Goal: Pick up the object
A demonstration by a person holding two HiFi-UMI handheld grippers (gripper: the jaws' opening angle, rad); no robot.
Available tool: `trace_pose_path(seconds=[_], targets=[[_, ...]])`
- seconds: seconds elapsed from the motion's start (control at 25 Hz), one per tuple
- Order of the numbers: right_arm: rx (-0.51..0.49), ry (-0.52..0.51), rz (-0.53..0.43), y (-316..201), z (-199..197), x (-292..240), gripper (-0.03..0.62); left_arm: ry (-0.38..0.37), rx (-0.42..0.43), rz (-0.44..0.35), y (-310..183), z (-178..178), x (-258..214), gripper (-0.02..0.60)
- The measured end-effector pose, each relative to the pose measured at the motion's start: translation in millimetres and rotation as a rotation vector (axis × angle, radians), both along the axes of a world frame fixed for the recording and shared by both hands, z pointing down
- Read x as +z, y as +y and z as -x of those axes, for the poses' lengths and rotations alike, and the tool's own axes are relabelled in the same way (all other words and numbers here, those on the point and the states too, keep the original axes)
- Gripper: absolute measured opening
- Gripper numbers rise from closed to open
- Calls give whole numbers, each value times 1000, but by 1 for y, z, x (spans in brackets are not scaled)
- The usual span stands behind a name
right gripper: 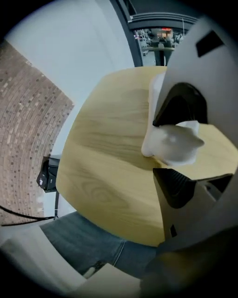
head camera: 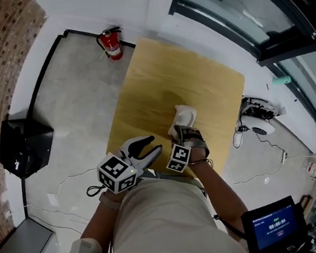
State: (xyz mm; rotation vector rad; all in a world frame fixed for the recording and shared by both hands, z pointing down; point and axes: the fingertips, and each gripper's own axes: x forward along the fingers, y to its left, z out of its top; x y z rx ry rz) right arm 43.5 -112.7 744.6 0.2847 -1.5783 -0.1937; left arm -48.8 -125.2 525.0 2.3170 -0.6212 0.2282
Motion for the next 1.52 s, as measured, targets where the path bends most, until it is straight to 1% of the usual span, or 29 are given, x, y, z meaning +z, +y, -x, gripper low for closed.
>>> trace_pose_path(seconds=[0.12, 0.2, 0.24, 0.36, 0.48, 0.52, 0.56, 0.68, 0.76, 0.84, 0.96, 1.08, 1.16, 1.24, 1.28, 1.32, 1.36, 1.44, 1.52], targets=[[-2, -18, -28, 0, 2, 2, 275, 12, -13, 16, -4, 10, 2, 141], [25, -20, -50, -2, 4, 1, 275, 6, -11, 16, -6, 13, 3, 141], [46, -36, -58, -4, 5, 1, 273, -2, -7, 13, -7, 13, 3, 141], [118, -130, -48, -7, 10, -2, 267, -26, 10, -12, -7, 11, 1, 141], [147, -168, -23, -10, 9, -7, 264, -34, 31, -25, -5, 6, -2, 141], [182, -198, -11, -11, 8, -13, 264, -34, 37, -29, -4, 4, -4, 140], [238, -246, 1, -15, 6, -22, 264, -34, 43, -36, -4, 1, -7, 141], [437, -447, 4, -35, 2, -64, 264, -47, 68, -70, -6, -6, -15, 140], [556, -612, -5, -49, -2, -103, 264, -55, 82, -94, -8, -11, -22, 140], [682, -847, -1, -62, -8, -152, 265, -50, 94, -120, -12, -19, -33, 141], [840, -1263, 13, -76, -27, -239, 265, -20, 114, -168, -21, -39, -56, 140], [929, -1640, 31, -75, -55, -315, 265, 44, 135, -226, -30, -62, -88, 140], [962, -1876, 51, -68, -75, -354, 265, 118, 139, -256, -36, -75, -114, 140], [957, -2095, 69, -58, -95, -384, 265, 197, 140, -273, -40, -84, -138, 138], [945, -2182, 72, -54, -104, -396, 265, 226, 143, -280, -41, -88, -148, 138], [933, -2244, 71, -50, -111, -405, 265, 247, 146, -284, -41, -91, -155, 137], [924, -2280, 68, -47, -117, -411, 265, 260, 151, -287, -42, -95, -160, 137], [909, -2296, 59, -44, -122, -417, 265, 269, 166, -294, -42, -105, -167, 133], [893, -2285, 54, -41, -122, -420, 265, 265, 184, -307, -40, -114, -172, 133]])
